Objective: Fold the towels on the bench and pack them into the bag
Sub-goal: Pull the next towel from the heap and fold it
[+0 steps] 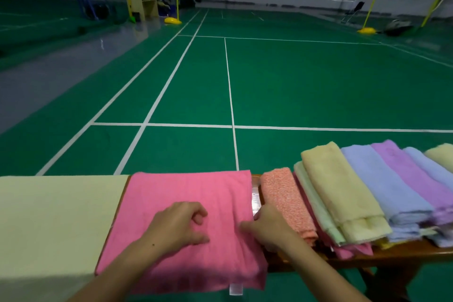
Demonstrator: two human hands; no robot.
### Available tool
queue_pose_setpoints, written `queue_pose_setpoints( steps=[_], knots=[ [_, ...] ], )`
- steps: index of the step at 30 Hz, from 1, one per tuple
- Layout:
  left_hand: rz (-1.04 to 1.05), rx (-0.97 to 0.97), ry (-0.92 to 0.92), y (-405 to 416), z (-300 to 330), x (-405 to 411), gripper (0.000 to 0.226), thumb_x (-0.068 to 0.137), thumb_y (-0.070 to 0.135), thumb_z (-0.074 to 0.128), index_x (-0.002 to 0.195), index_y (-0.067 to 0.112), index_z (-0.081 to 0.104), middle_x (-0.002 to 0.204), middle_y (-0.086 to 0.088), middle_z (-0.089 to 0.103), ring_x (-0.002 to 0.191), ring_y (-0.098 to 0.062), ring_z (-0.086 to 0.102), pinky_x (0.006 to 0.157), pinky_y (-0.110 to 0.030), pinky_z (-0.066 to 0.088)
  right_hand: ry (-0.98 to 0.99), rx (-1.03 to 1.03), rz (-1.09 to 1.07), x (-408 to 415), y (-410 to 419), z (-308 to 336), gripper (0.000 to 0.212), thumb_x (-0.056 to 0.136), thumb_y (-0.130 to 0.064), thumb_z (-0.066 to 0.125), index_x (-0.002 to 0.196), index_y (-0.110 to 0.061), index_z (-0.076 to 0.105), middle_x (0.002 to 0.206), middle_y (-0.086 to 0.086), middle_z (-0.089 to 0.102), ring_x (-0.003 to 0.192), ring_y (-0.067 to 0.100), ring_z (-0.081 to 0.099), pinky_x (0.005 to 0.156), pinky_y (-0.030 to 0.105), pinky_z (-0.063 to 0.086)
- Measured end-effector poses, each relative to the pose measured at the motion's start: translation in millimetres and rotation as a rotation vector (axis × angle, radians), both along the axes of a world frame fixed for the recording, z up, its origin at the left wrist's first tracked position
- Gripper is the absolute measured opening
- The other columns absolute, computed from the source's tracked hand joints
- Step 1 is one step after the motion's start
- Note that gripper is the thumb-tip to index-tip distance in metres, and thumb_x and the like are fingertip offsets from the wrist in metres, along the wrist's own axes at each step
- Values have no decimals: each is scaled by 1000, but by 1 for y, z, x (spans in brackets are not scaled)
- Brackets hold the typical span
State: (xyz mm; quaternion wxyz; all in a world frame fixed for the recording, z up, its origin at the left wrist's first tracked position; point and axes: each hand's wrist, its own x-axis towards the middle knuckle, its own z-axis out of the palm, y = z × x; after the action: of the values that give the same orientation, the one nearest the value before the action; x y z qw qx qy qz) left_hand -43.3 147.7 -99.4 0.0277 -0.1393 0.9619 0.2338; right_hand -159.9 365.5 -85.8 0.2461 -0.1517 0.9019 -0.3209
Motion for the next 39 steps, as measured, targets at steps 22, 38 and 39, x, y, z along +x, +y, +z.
queue_pose_setpoints(
  steps=[22,38,39],
  knots=[
    [-347,294,7,-2,26,-19,37,77,28,68,112,40,66,98,17,72,86,-6,66,78,-39,58,112,-516,253,30,-22,2,37,78,-5,78,113,-13,75,99,-8,76,90,1,71,79,15,51],
    [-145,511,228,-23,36,-17,24,83,-3,76,89,19,71,84,-5,74,71,-20,71,64,-35,60,-65,-245,334,17,8,-2,29,78,-21,90,99,-16,69,89,6,78,68,9,65,64,31,53],
    [-130,543,224,-24,37,-16,23,84,-5,76,90,17,71,83,-7,73,69,-20,70,63,-36,60,-55,-239,352,16,10,-3,25,79,-21,89,93,-15,70,85,2,76,67,7,63,63,30,52]
  ],
)
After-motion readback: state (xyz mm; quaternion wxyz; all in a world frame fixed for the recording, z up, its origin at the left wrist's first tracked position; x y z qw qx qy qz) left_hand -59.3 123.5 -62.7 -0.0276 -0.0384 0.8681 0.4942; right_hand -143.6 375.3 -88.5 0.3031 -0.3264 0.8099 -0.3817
